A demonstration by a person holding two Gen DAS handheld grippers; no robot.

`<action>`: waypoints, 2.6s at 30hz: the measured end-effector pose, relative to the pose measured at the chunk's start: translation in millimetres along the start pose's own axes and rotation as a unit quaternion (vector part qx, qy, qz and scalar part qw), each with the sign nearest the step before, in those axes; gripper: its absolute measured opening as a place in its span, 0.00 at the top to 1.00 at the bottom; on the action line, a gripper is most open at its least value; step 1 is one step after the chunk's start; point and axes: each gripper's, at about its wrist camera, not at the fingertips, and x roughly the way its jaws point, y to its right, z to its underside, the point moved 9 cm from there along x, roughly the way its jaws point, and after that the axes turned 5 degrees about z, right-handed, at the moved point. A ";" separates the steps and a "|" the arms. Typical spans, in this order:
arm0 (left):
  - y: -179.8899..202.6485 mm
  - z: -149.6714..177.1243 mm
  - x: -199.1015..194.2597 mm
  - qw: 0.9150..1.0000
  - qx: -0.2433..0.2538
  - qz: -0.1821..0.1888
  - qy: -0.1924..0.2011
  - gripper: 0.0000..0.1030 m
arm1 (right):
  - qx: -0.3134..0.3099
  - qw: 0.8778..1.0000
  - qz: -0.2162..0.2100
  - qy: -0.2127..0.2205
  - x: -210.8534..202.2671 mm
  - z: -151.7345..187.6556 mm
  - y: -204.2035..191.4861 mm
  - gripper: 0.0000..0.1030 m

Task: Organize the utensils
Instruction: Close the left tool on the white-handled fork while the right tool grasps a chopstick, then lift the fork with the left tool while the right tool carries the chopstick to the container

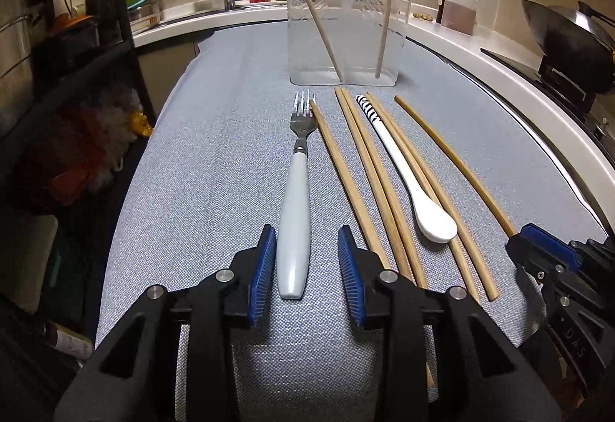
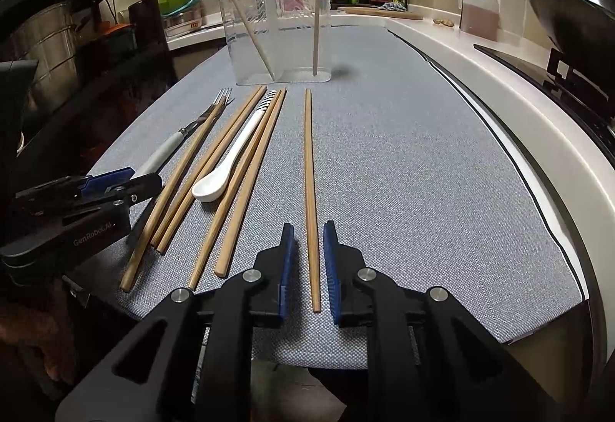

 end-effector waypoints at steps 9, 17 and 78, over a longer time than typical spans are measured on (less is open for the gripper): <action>1.6 -1.6 1.3 1.000 0.005 -0.001 -0.001 0.83 | -0.007 1.000 0.001 0.002 0.9 -1.8 -2.0 0.92; 1.4 -1.9 0.7 1.000 0.004 0.000 -0.001 0.83 | -0.004 1.000 0.002 0.000 -2.4 -3.4 -1.8 0.94; -30.3 -166.7 -78.7 0.992 -0.010 0.061 0.110 0.84 | -0.011 0.984 -0.049 0.168 -95.5 -203.7 8.0 0.94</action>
